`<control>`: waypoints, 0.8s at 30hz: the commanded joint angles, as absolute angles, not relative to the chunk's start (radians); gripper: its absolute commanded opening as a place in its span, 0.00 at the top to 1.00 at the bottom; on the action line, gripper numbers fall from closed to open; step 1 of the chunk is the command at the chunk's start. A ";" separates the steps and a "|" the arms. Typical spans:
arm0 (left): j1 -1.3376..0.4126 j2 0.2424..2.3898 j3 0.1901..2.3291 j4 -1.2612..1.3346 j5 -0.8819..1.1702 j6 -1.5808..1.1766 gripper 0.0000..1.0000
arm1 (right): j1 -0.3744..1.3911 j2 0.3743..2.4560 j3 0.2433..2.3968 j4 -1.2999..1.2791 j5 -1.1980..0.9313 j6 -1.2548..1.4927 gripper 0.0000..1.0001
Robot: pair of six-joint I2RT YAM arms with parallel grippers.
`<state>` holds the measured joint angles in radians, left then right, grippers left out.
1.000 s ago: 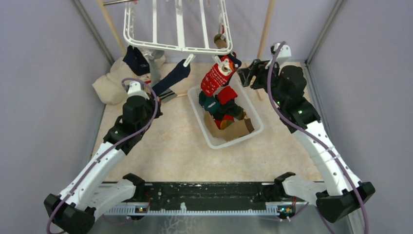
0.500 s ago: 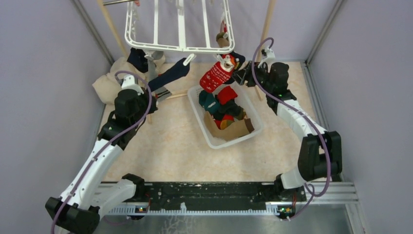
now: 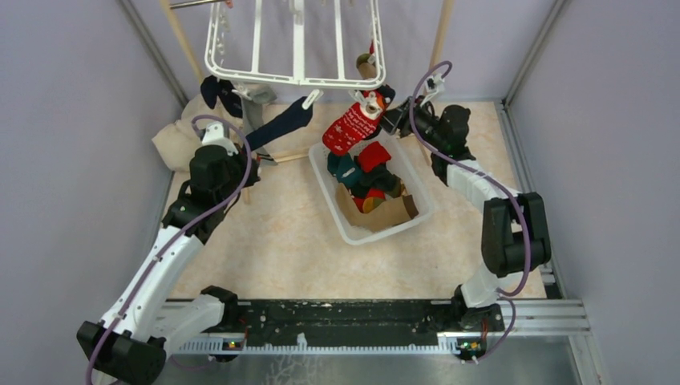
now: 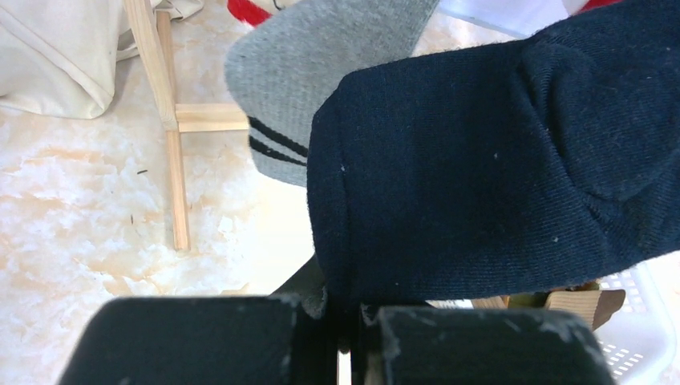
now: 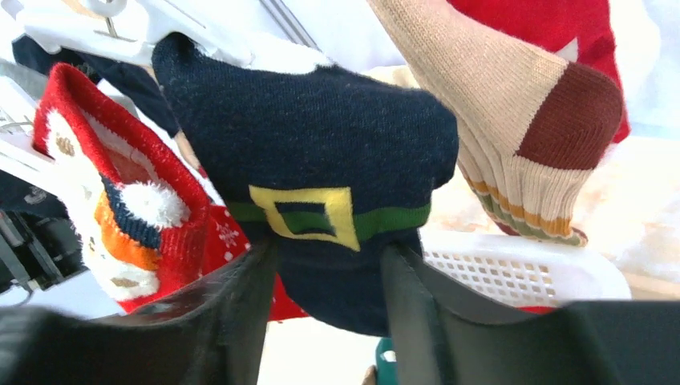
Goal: Remove the socks clipped to the hanger
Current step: Adjust the hanger on the clothesline.
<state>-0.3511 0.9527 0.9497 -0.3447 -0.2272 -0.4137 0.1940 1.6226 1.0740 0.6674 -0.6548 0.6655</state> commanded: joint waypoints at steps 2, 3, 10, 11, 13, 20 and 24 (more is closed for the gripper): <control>-0.343 0.954 0.974 -0.344 -0.209 -0.402 1.00 | 0.192 1.651 1.108 0.785 -0.680 0.666 0.65; -0.341 0.954 0.974 -0.344 -0.208 -0.402 1.00 | 0.192 1.654 1.111 0.787 -0.681 0.672 0.74; -0.342 0.949 0.968 -0.342 -0.203 -0.400 1.00 | 0.194 1.585 1.028 0.815 -0.684 0.683 1.00; -0.342 0.952 0.966 -0.339 -0.199 -0.397 1.00 | 0.196 1.561 1.009 0.811 -0.685 0.682 1.00; -0.342 0.966 0.966 -0.330 -0.180 -0.392 0.94 | 0.210 1.503 0.986 0.760 -0.684 0.658 1.00; -0.342 1.011 0.945 -0.251 -0.052 -0.386 0.39 | 0.349 1.311 0.996 0.442 -0.590 0.454 1.00; -0.343 1.013 0.945 -0.240 0.010 -0.389 0.19 | 0.425 1.230 1.014 0.355 -0.542 0.415 1.00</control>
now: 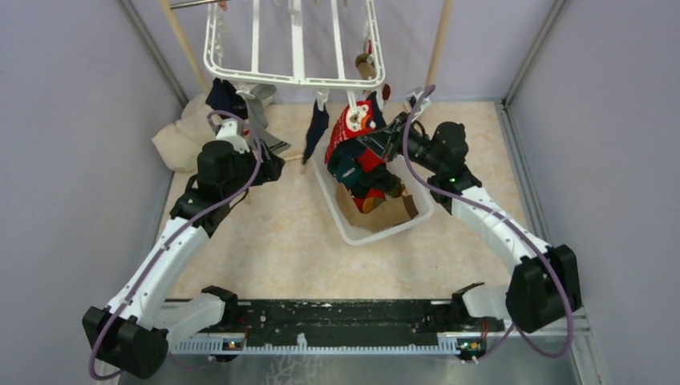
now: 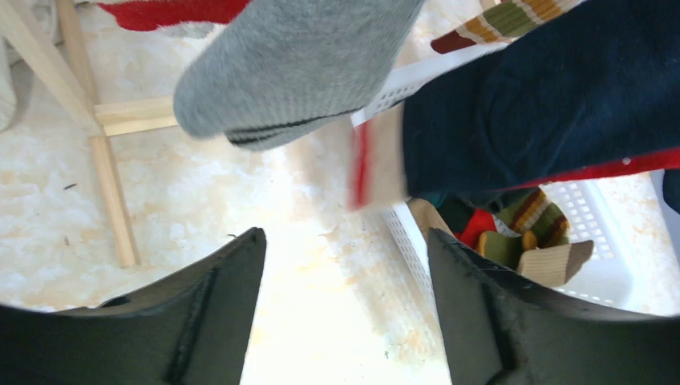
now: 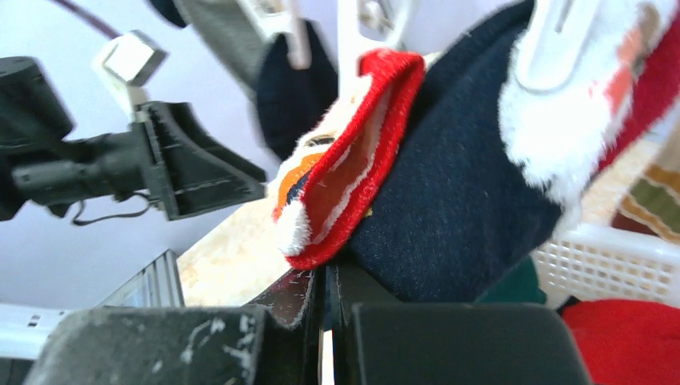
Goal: Remove the socks clipped to the hanger
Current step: Adjust the hanger on the clothesline.
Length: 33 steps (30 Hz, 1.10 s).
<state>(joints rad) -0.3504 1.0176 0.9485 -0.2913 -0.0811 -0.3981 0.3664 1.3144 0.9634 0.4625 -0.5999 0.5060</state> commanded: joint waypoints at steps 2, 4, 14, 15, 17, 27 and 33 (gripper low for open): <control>-0.344 1.000 0.946 -0.238 0.046 -0.387 0.17 | 0.452 1.207 1.037 0.320 -0.523 0.404 1.00; -0.345 0.985 0.949 -0.240 0.056 -0.387 0.17 | 0.478 1.193 1.067 0.286 -0.511 0.394 1.00; -0.348 0.945 0.960 -0.253 0.107 -0.385 0.16 | 0.670 1.250 1.317 0.125 -0.412 0.296 1.00; -0.348 0.942 0.960 -0.253 0.112 -0.384 0.16 | 0.697 1.269 1.347 0.111 -0.403 0.285 1.00; -0.349 0.935 0.961 -0.253 0.115 -0.381 0.16 | 0.736 1.304 1.403 0.086 -0.385 0.263 1.00; -0.351 0.873 0.945 -0.302 0.020 -0.361 0.15 | 0.873 1.474 1.650 0.011 -0.339 0.210 1.00; -0.351 0.844 0.890 -0.275 0.019 -0.370 0.14 | 0.926 1.598 1.837 -0.063 -0.335 0.196 1.00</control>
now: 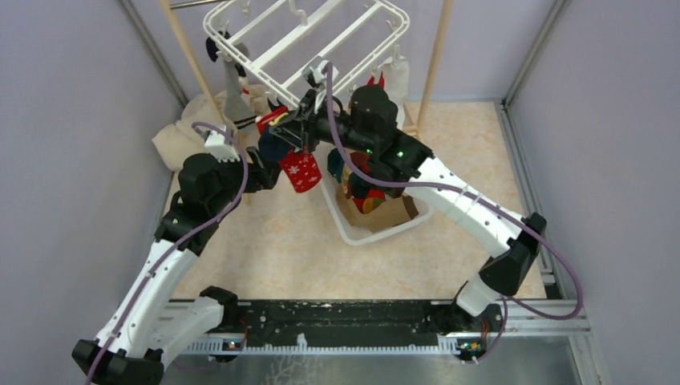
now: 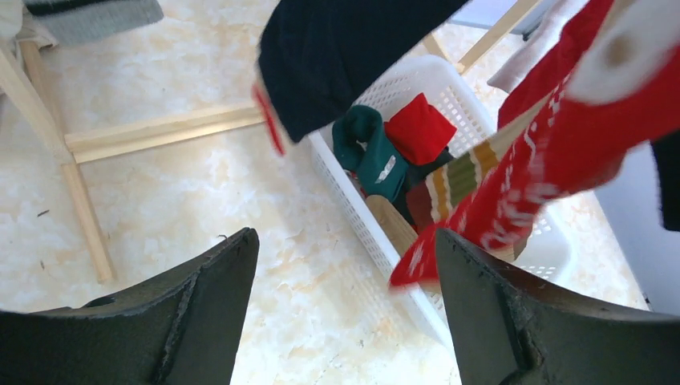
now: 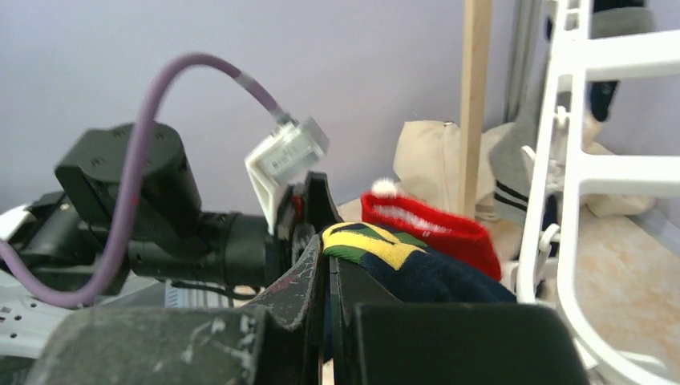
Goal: Remove the socks clipped to the hanger
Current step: Adjust the hanger on the clothesline.
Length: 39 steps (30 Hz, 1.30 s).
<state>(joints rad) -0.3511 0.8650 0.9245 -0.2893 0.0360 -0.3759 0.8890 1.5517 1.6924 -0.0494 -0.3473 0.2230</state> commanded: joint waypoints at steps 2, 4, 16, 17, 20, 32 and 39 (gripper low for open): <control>-0.351 0.833 0.878 -0.275 0.010 -0.370 0.13 | 0.934 1.634 1.885 -0.089 -0.335 0.194 1.00; -0.351 0.815 0.871 -0.288 -0.043 -0.370 0.13 | 0.941 1.667 1.913 -0.108 -0.331 0.194 1.00; -0.351 0.798 0.852 -0.306 -0.035 -0.447 0.14 | 0.946 1.609 1.782 -0.183 -0.235 0.207 0.59; -0.351 0.798 0.847 -0.300 -0.030 -0.452 0.14 | 0.946 1.577 1.751 -0.177 -0.224 0.210 0.50; -0.353 0.799 0.849 -0.288 -0.023 -0.456 0.14 | 0.946 1.479 1.668 -0.197 -0.180 0.206 0.43; -0.366 0.824 0.908 -0.309 -0.005 -0.475 0.15 | 0.684 1.095 1.341 -0.248 -0.017 0.235 0.37; -0.390 0.830 0.924 -0.324 0.016 -0.476 0.15 | 0.271 1.156 1.184 0.014 -0.255 0.318 0.37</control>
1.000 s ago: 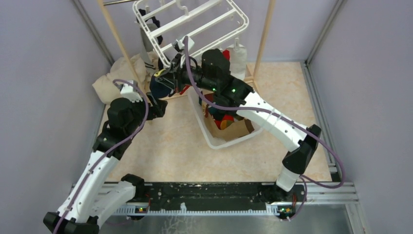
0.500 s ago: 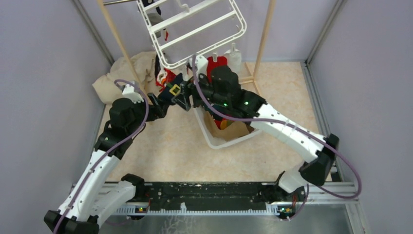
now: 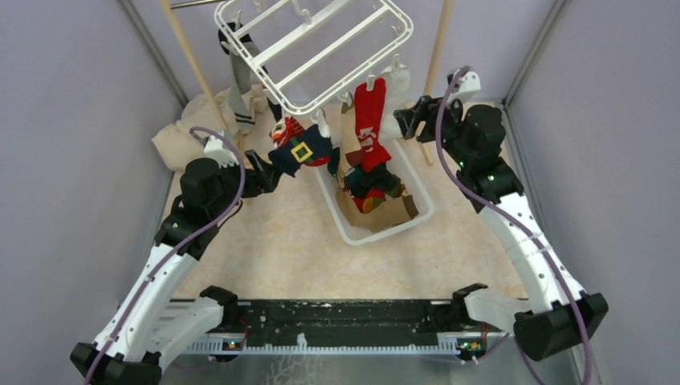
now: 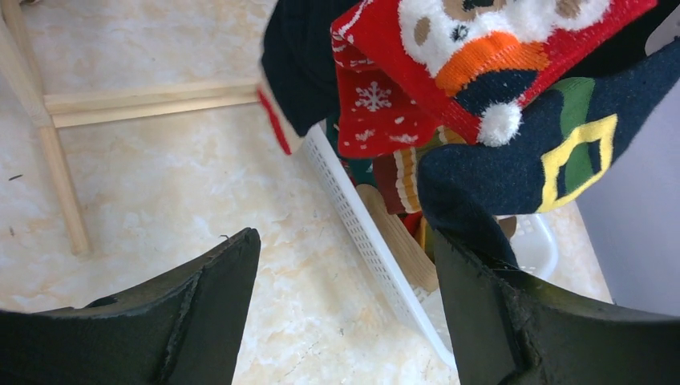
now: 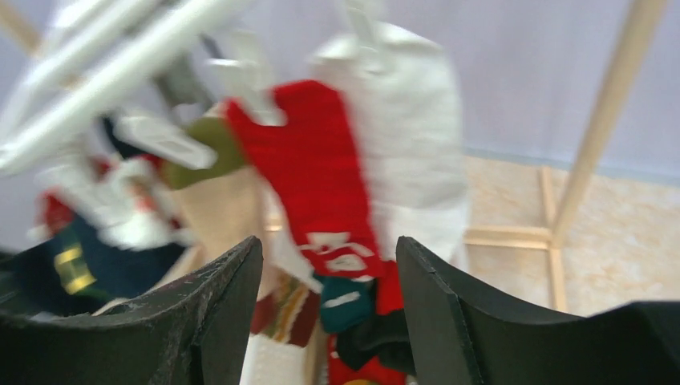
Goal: Remove the socks clipped to the hanger
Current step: Adjust the hanger on the clothesline.
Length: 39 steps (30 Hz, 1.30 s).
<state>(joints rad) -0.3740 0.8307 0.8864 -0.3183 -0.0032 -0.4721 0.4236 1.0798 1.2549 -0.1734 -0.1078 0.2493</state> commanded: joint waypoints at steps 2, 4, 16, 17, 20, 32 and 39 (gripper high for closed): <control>-0.395 0.828 0.926 -0.336 0.009 -0.468 0.15 | 0.177 1.201 1.128 0.188 -0.369 0.378 0.37; -0.395 0.826 0.928 -0.345 0.009 -0.458 0.15 | 0.116 1.266 1.094 0.372 -0.511 0.454 0.38; -0.396 0.856 0.943 -0.348 -0.028 -0.431 0.14 | 0.112 1.641 1.230 0.897 -0.885 0.733 0.38; -0.397 0.858 0.943 -0.347 -0.028 -0.430 0.14 | 0.119 1.664 1.243 0.889 -0.875 0.723 0.38; -0.397 0.863 0.947 -0.348 -0.026 -0.428 0.14 | 0.153 1.695 1.287 0.790 -0.822 0.638 0.38; -0.401 0.861 0.960 -0.352 -0.005 -0.437 0.15 | 0.374 1.617 1.251 0.415 -0.627 0.316 0.41; -0.420 0.857 0.962 -0.353 0.048 -0.437 0.15 | 0.416 1.528 1.178 0.341 -0.457 0.316 0.72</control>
